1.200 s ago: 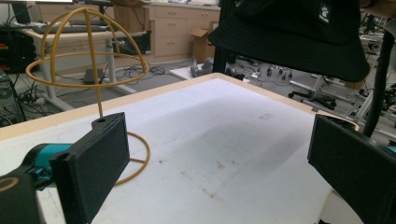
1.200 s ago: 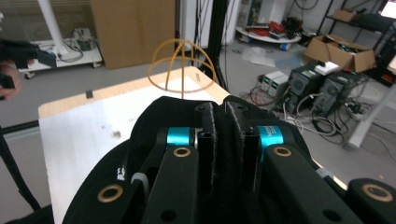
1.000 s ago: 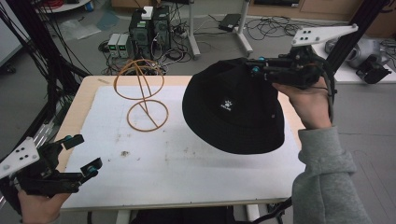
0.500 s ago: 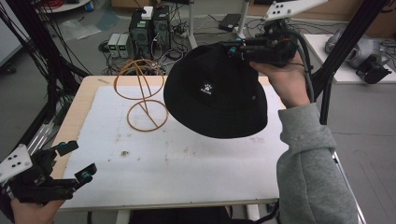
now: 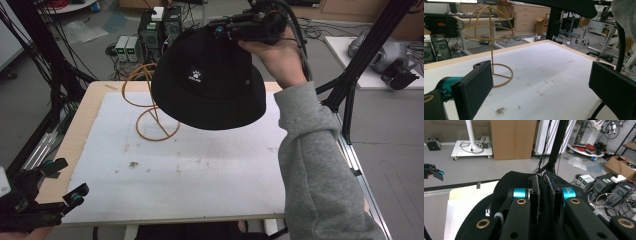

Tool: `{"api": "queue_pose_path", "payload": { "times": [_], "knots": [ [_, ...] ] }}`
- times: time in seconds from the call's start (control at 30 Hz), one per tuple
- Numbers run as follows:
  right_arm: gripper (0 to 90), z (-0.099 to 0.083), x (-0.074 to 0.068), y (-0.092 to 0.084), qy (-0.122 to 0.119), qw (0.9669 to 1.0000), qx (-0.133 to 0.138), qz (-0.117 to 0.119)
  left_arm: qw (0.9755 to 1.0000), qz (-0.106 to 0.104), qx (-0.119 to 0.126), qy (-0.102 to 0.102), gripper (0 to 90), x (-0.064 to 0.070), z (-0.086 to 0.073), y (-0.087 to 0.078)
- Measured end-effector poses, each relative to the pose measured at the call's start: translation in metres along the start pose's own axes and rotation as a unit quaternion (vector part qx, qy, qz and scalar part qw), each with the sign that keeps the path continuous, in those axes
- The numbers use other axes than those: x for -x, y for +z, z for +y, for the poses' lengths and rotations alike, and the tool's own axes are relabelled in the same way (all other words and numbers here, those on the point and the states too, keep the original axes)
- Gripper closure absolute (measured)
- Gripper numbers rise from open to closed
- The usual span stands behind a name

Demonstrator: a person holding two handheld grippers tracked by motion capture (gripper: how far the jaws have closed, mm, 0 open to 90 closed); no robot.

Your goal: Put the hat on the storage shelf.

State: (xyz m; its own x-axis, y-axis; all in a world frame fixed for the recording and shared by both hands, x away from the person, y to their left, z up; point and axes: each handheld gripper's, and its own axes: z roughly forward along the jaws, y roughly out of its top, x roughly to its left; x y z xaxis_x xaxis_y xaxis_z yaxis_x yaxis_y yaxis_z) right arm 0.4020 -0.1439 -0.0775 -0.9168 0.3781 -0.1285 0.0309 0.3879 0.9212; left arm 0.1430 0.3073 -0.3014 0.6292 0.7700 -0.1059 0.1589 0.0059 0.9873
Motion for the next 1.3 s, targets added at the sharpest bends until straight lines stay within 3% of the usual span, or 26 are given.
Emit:
{"api": "queue_pose_path", "payload": {
  "times": [0.13, 0.27, 0.8, 1.1, 1.3],
  "knots": [
    [83.2, 0.007, 0.003, 0.013, 0.001, 1.0, 0.001, 0.007, 1.0, 0.003, 0.002, -0.002, 5.9, -0.002, -0.001, -0.005],
    [83.2, 0.015, 0.009, 0.033, 0.008, 0.9994, 0.013, 0.03, 0.9999, 0.012, 0.006, -0.011, 5.8, -0.006, -0.005, -0.012],
    [83.3, 0.025, 0.038, 0.088, 0.028, 0.9993, 0.023, 0.012, 0.9998, 0.013, -0.001, -0.012, 5.8, -0.003, -0.009, -0.019],
    [83.3, 0.026, 0.044, 0.118, 0.042, 0.9985, 0.035, 0.01, 0.9998, 0.016, -0.002, -0.014, 5.8, -0.005, -0.01, -0.019],
    [83.3, 0.037, 0.041, 0.139, 0.034, 0.9986, 0.037, 0.019, 0.9997, 0.018, -0.005, -0.017, 5.8, -0.006, -0.012, -0.018]
  ]
}}
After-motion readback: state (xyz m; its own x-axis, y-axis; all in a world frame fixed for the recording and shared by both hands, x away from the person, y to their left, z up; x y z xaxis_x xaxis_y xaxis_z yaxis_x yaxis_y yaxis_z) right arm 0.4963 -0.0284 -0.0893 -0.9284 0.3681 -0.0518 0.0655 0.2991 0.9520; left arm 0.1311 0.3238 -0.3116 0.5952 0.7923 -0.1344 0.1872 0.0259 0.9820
